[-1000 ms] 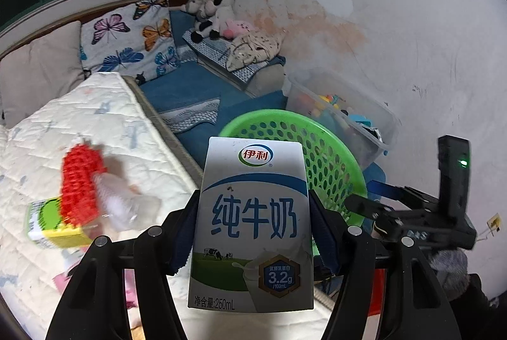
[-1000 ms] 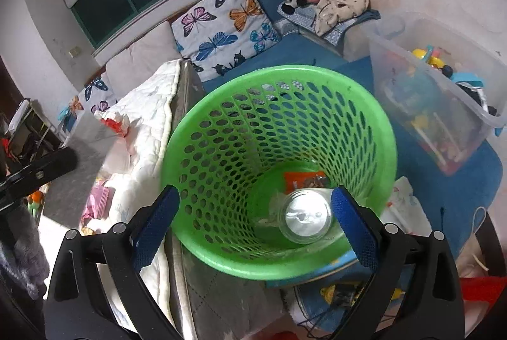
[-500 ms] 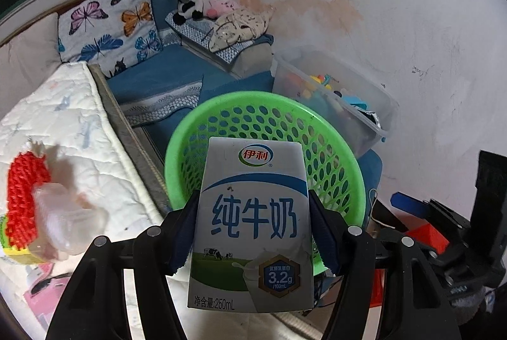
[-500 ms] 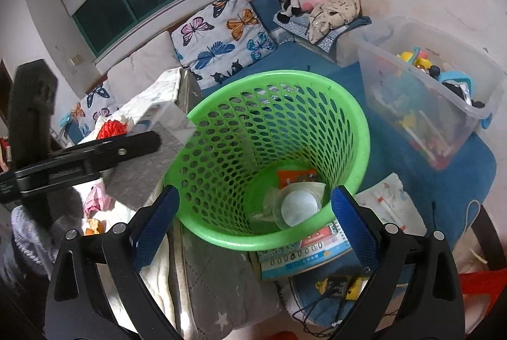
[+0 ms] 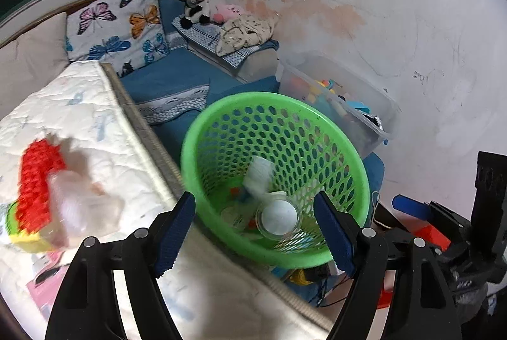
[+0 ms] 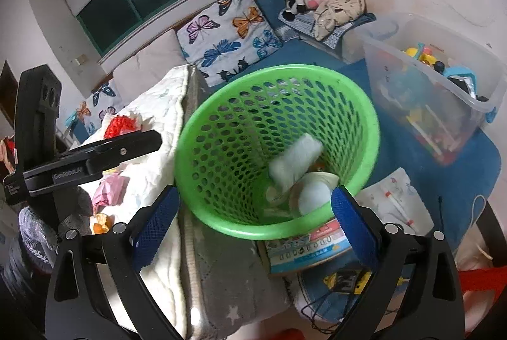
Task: Collect trash
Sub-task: 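Move both open tools back over the remaining trash on the bed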
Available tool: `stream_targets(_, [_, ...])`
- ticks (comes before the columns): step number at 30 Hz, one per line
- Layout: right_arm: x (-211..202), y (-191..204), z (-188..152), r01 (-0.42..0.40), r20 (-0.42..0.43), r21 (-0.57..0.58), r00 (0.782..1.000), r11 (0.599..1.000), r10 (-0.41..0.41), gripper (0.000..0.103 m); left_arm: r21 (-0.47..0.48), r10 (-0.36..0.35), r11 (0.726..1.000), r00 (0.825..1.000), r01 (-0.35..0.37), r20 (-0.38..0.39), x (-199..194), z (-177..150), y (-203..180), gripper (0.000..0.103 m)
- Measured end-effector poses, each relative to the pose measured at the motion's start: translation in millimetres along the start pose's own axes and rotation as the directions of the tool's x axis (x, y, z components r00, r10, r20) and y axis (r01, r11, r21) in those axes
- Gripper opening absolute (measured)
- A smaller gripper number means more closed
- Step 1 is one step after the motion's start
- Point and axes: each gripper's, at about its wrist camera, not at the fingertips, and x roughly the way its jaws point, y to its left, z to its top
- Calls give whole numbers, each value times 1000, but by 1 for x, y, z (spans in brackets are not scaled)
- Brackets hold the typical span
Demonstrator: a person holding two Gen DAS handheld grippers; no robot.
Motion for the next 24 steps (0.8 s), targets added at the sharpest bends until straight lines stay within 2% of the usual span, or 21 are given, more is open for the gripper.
stream_targets(11, [10,40,-4,-61,-22,-56,998,997,60,96,-41,82,996,996,-81,32,-62,-49,48,74])
stream_targets(17, [16,70,-9,-98,-47,-117,995,988,93,96,-132,146,982,987,-136,67,-98,-73,92,73])
stream_targets(24, [33,116,-22,-162,-103,-197,984,967,143,96,-254,210,950,973,-179,97,-133,-99,137,72])
